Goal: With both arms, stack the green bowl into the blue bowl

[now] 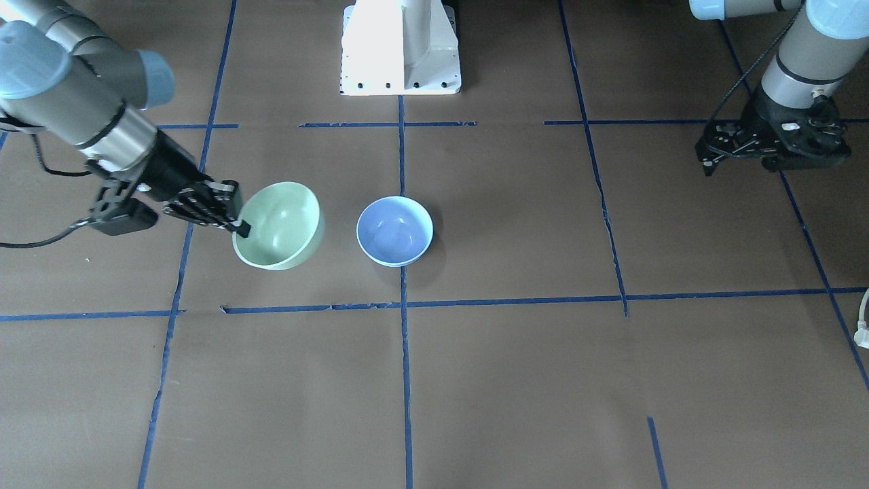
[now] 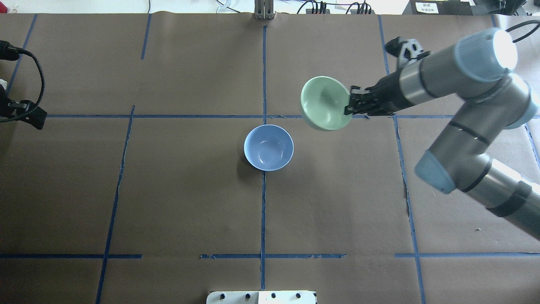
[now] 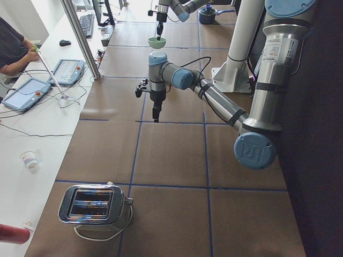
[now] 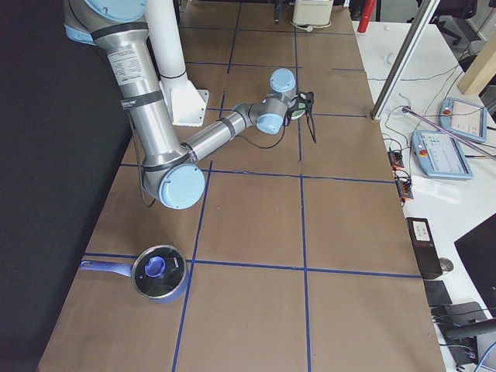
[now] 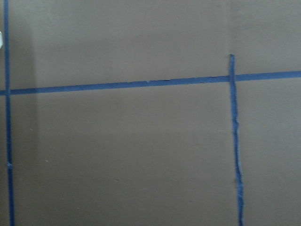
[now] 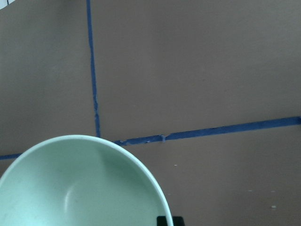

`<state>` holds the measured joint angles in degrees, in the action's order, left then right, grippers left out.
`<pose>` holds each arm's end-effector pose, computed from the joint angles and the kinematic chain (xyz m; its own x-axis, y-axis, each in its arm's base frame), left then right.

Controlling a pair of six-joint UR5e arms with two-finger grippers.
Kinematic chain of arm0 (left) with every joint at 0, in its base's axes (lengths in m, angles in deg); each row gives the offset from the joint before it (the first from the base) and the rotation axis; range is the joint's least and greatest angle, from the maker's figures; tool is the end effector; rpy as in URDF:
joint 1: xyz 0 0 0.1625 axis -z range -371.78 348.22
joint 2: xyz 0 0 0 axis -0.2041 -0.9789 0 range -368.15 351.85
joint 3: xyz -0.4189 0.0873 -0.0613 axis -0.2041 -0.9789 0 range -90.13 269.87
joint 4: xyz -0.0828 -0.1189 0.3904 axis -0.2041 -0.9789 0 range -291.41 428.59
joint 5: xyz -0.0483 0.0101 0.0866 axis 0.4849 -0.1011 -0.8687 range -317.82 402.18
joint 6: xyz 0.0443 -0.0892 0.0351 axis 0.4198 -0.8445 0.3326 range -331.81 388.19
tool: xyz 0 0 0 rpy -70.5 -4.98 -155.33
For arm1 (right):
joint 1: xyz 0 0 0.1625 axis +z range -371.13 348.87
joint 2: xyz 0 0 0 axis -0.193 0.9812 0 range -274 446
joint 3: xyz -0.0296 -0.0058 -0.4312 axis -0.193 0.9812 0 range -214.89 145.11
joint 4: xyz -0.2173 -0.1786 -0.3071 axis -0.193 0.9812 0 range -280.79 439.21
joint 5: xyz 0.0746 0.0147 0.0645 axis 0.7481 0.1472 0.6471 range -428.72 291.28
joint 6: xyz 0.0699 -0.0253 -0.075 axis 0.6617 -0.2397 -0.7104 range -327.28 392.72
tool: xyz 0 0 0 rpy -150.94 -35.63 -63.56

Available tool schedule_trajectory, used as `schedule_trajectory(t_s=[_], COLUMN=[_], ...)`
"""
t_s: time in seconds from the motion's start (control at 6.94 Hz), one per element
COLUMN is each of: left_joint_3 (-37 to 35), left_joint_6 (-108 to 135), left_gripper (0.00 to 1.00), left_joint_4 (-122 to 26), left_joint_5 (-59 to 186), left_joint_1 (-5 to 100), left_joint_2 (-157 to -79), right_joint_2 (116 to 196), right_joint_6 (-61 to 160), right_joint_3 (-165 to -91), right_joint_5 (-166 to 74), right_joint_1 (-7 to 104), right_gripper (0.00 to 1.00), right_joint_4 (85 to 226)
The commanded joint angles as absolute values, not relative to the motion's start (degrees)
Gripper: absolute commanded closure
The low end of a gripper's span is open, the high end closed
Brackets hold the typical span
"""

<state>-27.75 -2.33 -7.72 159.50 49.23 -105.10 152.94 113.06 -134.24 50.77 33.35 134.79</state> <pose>0.1699 -0.4817 0.4198 0.8311 0.0792 -0.5504 -0.0358 0.9954 0.0892 -0.3898 -0.4967 0.2932 0.3248 0.1142 0.9389 -0.2357 0.9711 -0.0366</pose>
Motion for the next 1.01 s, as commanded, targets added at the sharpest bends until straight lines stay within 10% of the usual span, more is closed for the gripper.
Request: schedule_trajectory(t_s=[0.0,0.86], left_joint_3=[-23.7,-21.6], left_joint_6=[5.3,8.9], left_gripper=[0.00,0.00], left_joint_4=[-8.0,-8.1], left_joint_5=[161.9,163.0], left_joint_1=[54.0,56.1], left_joint_2=[-104.7,-104.7], right_joint_2=[146.5,145.9], right_joint_6=[119.5,119.4], right_joint_3=[-131.9,-130.2], right_joint_5=[39.2,36.1], right_joint_1=[23.7,21.0], right_gripper=[1.00,0.98], right_joint_4=[136.3,138.9])
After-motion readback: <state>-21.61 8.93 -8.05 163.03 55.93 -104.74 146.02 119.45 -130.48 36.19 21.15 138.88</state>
